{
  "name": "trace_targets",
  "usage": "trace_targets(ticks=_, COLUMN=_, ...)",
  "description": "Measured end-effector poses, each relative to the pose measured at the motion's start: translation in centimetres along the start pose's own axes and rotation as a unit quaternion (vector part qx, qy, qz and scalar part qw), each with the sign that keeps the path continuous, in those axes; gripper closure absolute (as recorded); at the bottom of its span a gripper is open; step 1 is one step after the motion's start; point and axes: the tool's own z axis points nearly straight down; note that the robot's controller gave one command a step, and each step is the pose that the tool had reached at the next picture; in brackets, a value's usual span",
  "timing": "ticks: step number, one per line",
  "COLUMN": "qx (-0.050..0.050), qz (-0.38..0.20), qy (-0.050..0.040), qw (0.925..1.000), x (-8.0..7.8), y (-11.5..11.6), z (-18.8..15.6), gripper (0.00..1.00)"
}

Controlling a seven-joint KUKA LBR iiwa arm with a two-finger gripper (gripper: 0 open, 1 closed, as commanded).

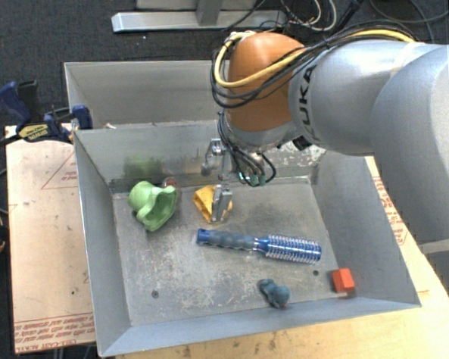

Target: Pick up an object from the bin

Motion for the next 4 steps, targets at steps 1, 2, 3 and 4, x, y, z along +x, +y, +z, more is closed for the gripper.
trace_targets(ticks=1, qx=-0.001, qz=-0.085, qy=-0.0107, qw=0.9963, x=1.3, y=-2.0, z=6.6, gripper=0.0)
trace_targets(ticks=2, qx=-0.001, qz=-0.086, qy=-0.0119, qw=0.9963, x=1.2, y=-1.9, z=6.4, gripper=1.0)
trace_targets(ticks=3, qx=0.001, qz=-0.147, qy=-0.0094, qw=0.9891, x=2.2, y=-1.3, z=-5.0, gripper=1.0)
trace_targets(ticks=4, qx=0.002, qz=-0.331, qy=-0.0075, qw=0.9438, x=3.1, y=-2.2, z=-12.5, gripper=1.0)
